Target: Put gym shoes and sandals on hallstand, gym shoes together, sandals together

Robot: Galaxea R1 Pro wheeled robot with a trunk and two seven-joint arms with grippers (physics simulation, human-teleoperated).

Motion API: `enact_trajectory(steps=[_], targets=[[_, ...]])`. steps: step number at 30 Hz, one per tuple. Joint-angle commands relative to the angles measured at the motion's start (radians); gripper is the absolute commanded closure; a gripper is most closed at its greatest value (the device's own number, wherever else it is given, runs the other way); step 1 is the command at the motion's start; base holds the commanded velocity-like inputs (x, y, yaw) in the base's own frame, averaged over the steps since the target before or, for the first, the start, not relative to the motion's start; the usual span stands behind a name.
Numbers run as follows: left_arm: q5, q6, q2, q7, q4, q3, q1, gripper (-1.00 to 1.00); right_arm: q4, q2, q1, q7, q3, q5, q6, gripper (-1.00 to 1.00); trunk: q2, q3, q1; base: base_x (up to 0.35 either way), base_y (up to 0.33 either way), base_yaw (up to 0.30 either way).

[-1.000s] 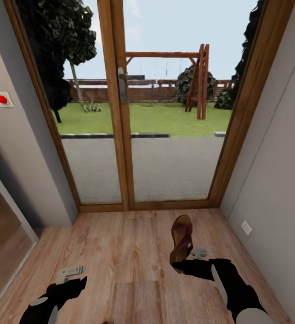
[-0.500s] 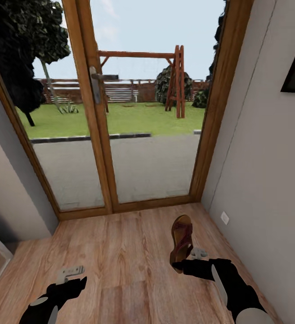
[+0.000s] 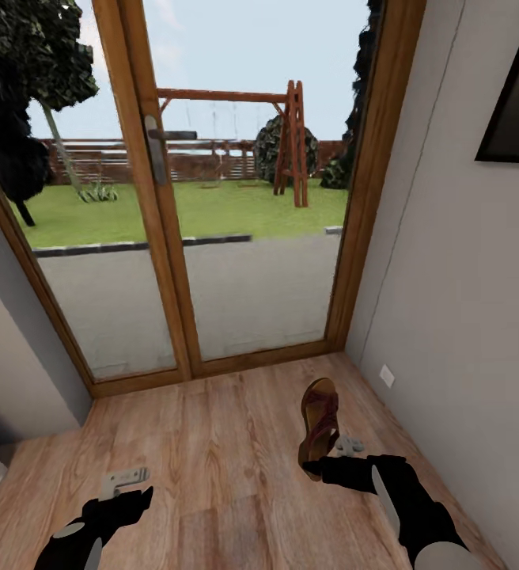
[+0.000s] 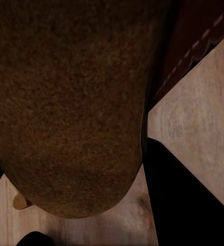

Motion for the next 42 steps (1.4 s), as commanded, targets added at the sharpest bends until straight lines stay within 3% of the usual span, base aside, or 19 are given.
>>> enact_trajectory(steps=[1,12,27,42], targets=[[0.0,0.0,0.0,0.0,0.0,0.0,0.0,-1.0,0.0,0.0,0.0,-0.002,0.0,-0.003,0.001,1.0,0.0,0.0,0.0,0.0,0.27,-0.005],[0.0,0.0,0.0,0.0,0.003,0.0,0.0,-1.0,0.0,0.0,0.0,-0.002,0.0,-0.003,0.001,1.0,0.0,0.003,0.0,-0.011,0.247,-0.057],[0.0,0.0,0.0,0.0,0.011,0.0,0.0,-1.0,0.0,0.0,0.0,-0.002,0.0,-0.004,0.001,1.0,0.0,0.005,0.0,-0.188,0.151,-0.043],[0.0,0.0,0.0,0.0,0.011,0.0,0.0,-1.0,0.0,0.0,0.0,-0.002,0.0,-0.004,0.001,1.0,0.0,0.005,0.0,-0.008,0.006,-0.253]])
